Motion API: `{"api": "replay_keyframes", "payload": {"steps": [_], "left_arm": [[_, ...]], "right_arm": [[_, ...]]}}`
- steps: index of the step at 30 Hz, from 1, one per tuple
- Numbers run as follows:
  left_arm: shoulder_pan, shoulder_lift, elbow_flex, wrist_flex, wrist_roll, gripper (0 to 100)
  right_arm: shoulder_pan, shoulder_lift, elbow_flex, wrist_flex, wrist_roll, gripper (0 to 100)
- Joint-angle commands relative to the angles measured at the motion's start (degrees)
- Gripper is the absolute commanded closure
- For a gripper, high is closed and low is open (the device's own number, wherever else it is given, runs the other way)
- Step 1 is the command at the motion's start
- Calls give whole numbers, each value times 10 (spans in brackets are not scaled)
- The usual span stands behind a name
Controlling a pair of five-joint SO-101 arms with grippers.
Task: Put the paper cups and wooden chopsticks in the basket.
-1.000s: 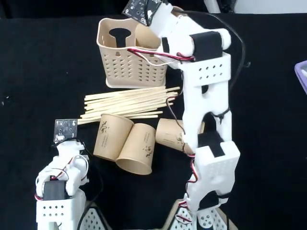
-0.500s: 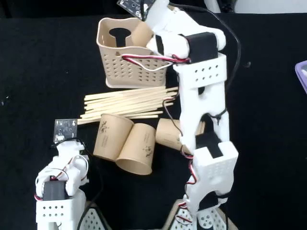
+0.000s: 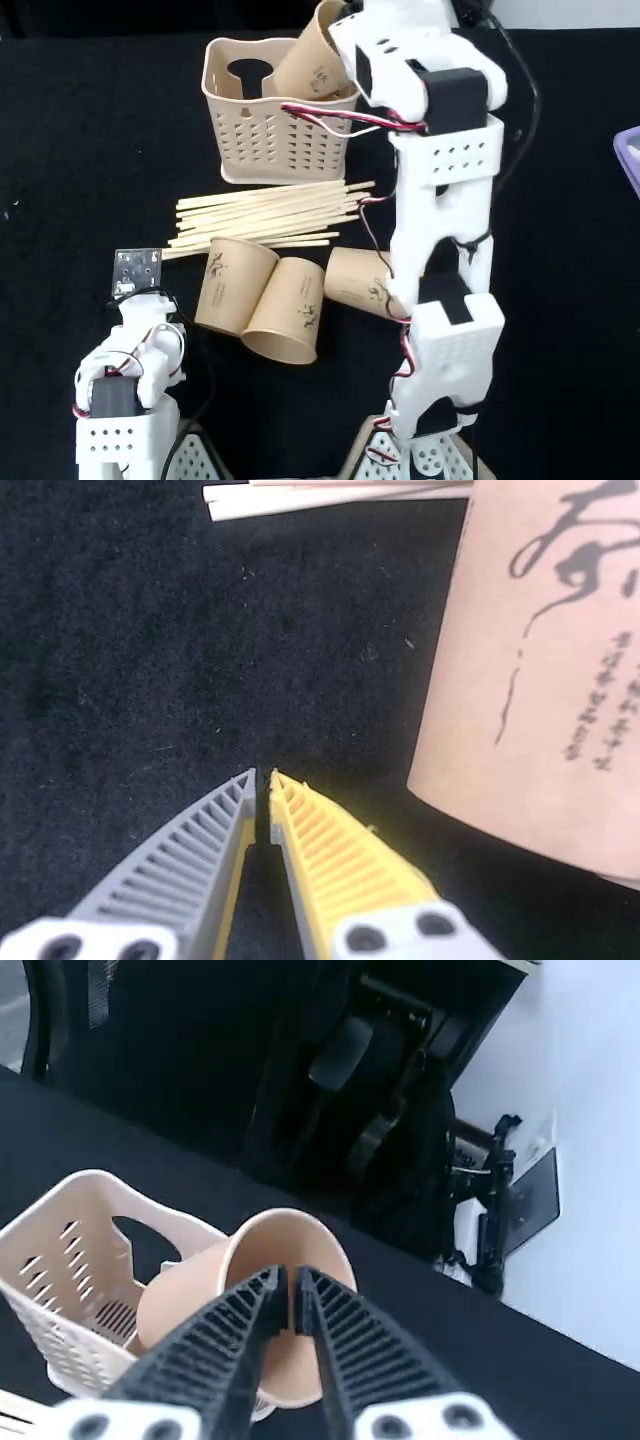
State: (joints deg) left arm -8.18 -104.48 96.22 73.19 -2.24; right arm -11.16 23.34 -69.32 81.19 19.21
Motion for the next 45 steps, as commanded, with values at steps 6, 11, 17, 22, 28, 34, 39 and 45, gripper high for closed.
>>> {"api": "replay_keyframes", "payload": {"steps": [6, 11, 17, 22, 28, 34, 39, 45], "left_arm": [[6, -4, 12, -1, 5, 970], [6, -4, 12, -1, 5, 970], [6, -4, 12, -1, 5, 970], [6, -4, 12, -1, 5, 970], [6, -4, 12, -1, 5, 970], [6, -4, 12, -1, 5, 970], [6, -4, 12, -1, 5, 970], [2, -4, 12, -1, 5, 970]], "right_arm": [[10, 59, 9, -22, 19, 988], [0, 58, -17, 3, 20, 988], [-37, 57, -19, 55, 21, 987], [-42, 52, -79, 64, 21, 979], [-33, 52, -147, 95, 21, 820], [20, 63, -125, 135, 16, 891], [90, 89, -96, 140, -76, 892], [142, 94, -87, 202, -123, 894]]}}
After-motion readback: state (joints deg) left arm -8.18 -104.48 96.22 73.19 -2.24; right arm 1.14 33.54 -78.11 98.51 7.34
